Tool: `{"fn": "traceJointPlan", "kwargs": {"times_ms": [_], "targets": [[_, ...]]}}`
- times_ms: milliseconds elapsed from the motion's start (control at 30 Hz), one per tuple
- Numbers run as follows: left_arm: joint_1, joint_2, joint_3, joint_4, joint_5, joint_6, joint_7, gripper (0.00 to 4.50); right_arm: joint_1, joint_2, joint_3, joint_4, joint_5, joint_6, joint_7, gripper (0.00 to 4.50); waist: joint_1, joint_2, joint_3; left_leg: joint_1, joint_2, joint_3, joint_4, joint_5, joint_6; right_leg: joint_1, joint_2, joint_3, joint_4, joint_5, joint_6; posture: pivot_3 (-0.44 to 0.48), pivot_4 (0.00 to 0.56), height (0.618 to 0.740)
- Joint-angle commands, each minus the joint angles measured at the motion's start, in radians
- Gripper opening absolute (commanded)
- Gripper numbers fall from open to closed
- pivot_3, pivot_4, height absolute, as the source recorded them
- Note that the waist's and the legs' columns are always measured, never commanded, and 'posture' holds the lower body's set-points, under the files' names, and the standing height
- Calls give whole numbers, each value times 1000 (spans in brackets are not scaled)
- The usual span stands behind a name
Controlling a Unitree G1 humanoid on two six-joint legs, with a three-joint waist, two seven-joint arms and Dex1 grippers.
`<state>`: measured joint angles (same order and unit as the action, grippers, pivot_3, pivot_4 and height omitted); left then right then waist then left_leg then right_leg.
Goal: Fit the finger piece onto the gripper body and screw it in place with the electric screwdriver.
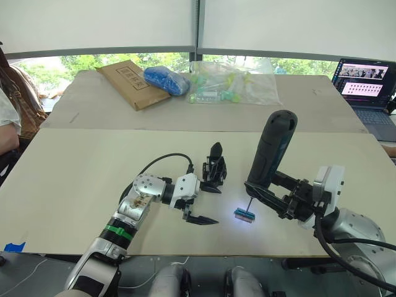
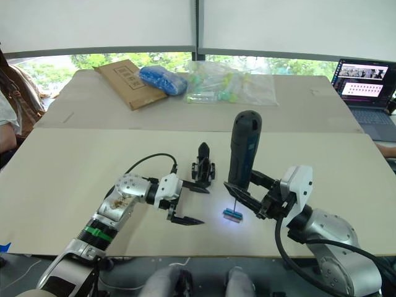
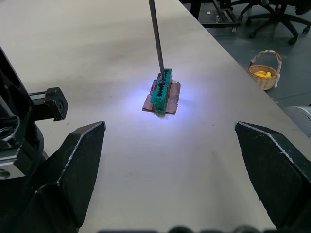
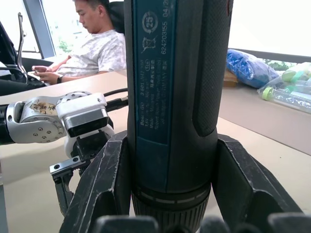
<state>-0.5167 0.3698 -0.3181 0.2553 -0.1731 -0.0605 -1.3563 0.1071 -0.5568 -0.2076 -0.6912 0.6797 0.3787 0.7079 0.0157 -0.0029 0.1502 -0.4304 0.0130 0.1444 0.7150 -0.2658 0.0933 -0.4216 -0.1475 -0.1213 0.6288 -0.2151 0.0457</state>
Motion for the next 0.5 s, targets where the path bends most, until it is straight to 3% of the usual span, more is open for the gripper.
{"fn": "traceJointPlan", "kwargs": {"times_ms": [33, 500], "targets": [[-17, -2, 0, -13, -5, -15, 4, 4500, -4, -3, -23, -31, 10, -42, 6, 1913, 0, 0, 0, 0, 0, 0, 0, 0, 0, 0, 0, 0, 0, 0, 0, 0, 150, 732], [-19, -4, 4, -8, 1, -18, 9, 4500, -29, -6, -17, -30, 12, -31, 5, 1913, 0, 0, 0, 0, 0, 0, 0, 0, 0, 0, 0, 0, 0, 0, 0, 0, 150, 732]]}}
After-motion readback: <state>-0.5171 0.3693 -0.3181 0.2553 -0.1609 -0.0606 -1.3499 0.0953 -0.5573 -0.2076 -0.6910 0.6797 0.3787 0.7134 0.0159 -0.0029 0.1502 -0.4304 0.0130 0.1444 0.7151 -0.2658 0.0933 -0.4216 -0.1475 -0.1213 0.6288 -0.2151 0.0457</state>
